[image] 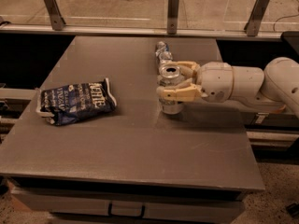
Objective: Place 7up can upright
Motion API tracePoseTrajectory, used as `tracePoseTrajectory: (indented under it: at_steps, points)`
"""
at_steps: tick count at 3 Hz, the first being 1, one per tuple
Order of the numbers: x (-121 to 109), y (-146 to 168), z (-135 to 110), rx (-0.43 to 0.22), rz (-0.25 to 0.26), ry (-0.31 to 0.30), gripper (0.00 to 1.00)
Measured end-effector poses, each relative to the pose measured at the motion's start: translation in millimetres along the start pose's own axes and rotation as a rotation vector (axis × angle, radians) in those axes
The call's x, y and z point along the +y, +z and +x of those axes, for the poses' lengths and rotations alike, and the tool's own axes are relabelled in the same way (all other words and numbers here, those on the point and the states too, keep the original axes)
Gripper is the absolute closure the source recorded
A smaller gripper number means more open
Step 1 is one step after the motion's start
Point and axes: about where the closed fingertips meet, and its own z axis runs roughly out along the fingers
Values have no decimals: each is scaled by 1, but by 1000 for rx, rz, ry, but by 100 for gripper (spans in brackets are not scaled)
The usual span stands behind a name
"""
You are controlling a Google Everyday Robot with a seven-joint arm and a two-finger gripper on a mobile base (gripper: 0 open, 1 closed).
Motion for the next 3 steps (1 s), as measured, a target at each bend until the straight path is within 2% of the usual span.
tracePoseTrajectory:
  at_steps: [1, 2, 3]
  points:
    - [3, -5, 3, -6, -6, -2, 15]
    - [7, -12, 7, -5, 3, 10, 0]
    - [7, -33, 5, 40, 45, 26, 0]
